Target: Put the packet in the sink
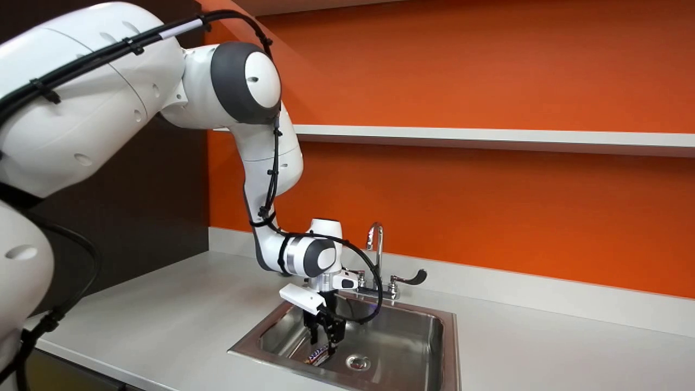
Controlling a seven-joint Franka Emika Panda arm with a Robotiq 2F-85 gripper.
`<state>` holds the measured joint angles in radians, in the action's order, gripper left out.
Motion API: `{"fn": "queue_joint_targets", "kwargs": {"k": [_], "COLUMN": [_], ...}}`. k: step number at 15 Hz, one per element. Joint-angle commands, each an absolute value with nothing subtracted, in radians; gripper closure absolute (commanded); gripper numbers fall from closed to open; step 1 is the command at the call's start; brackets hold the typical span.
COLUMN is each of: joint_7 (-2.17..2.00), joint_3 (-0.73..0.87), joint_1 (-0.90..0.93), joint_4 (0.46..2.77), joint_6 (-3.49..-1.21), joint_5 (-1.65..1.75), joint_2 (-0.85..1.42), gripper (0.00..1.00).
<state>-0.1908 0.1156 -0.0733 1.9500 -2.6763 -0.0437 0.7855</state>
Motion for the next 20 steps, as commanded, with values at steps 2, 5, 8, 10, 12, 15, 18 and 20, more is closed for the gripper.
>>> {"fn": "queue_joint_targets", "kwargs": {"k": [2, 5, 8, 10, 12, 15, 18, 20], "joint_7": [-0.211, -0.214, -0.219, -0.223, -0.231, -0.243, -0.253, -0.259], "joint_3": [0.134, 0.142, 0.151, 0.159, 0.172, 0.196, 0.214, 0.217], "joint_1": [-0.051, -0.043, -0.033, -0.026, -0.015, 0.007, 0.032, 0.045], "joint_4": [1.970, 1.981, 1.993, 2.003, 2.012, 2.038, 2.077, 2.110], "joint_6": [-2.697, -2.711, -2.718, -2.723, -2.725, -2.730, -2.732, -2.731], "joint_5": [-0.053, -0.052, -0.048, -0.044, -0.038, -0.025, -0.015, -0.015], "joint_2": [0.751, 0.733, 0.711, 0.694, 0.678, 0.644, 0.596, 0.553], "gripper": [0.00, 0.00, 0.00, 0.00, 0.00, 0.00, 0.00, 0.00]}}
